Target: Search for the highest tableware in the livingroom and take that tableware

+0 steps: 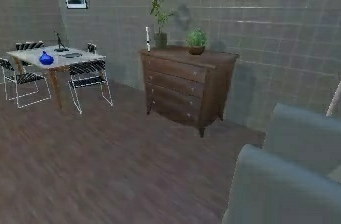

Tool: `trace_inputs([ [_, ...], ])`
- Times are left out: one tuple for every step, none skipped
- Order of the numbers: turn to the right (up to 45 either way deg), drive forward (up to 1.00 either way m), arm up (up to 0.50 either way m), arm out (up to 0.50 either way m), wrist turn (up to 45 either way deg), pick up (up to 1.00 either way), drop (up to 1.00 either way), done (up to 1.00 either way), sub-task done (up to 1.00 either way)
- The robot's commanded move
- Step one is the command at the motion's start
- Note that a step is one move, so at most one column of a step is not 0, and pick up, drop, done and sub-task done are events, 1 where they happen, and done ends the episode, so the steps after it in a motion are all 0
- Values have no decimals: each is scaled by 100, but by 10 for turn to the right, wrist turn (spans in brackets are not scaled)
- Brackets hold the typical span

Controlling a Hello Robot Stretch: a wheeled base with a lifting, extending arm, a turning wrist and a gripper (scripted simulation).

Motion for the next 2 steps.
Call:
trace_inputs([
  [0,15,0,0,0,0,0,0,0],
  [-450,0,0,0,0,0,0,0,0],
])
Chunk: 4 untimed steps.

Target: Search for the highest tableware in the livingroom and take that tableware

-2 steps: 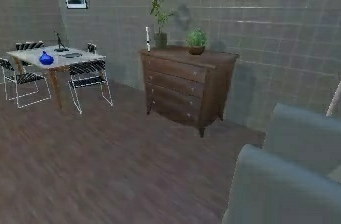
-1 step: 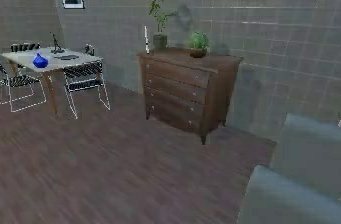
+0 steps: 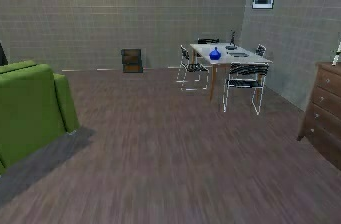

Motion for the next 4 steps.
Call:
trace_inputs([
  [-60,0,0,0,0,0,0,0,0],
  [0,100,0,0,0,0,0,0,0],
  [0,100,0,0,0,0,0,0,0],
  [0,100,0,0,0,0,0,0,0],
])
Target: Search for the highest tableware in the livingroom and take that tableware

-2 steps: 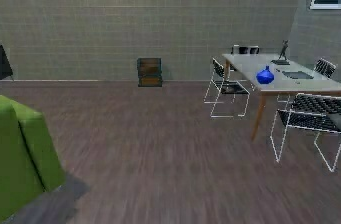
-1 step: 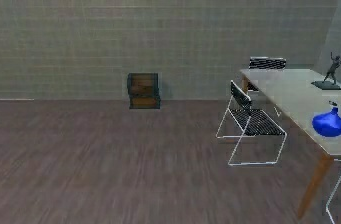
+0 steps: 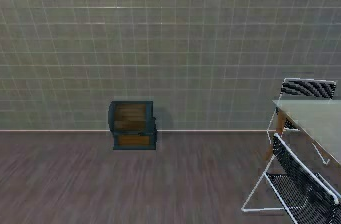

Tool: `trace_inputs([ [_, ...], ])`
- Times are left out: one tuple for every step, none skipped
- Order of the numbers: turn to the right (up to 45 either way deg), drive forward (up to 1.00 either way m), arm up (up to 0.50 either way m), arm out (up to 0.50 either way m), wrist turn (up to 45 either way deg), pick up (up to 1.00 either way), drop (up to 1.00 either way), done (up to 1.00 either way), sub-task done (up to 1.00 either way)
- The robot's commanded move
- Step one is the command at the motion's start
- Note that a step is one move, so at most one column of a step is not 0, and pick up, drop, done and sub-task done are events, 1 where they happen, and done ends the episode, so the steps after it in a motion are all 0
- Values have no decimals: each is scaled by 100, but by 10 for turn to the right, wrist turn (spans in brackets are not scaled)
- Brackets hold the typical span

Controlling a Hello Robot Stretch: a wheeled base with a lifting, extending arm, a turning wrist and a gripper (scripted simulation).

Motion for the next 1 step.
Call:
trace_inputs([
  [-30,0,0,0,0,0,0,0,0],
])
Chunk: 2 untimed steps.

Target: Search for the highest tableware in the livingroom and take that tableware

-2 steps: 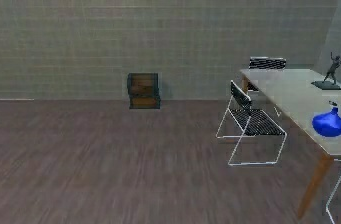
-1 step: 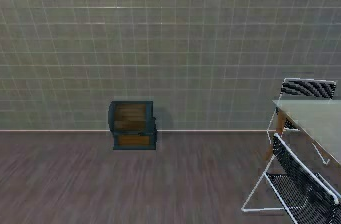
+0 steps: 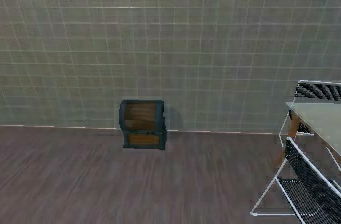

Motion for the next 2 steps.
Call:
trace_inputs([
  [0,100,0,0,0,0,0,0,0],
  [-60,0,0,0,0,0,0,0,0],
])
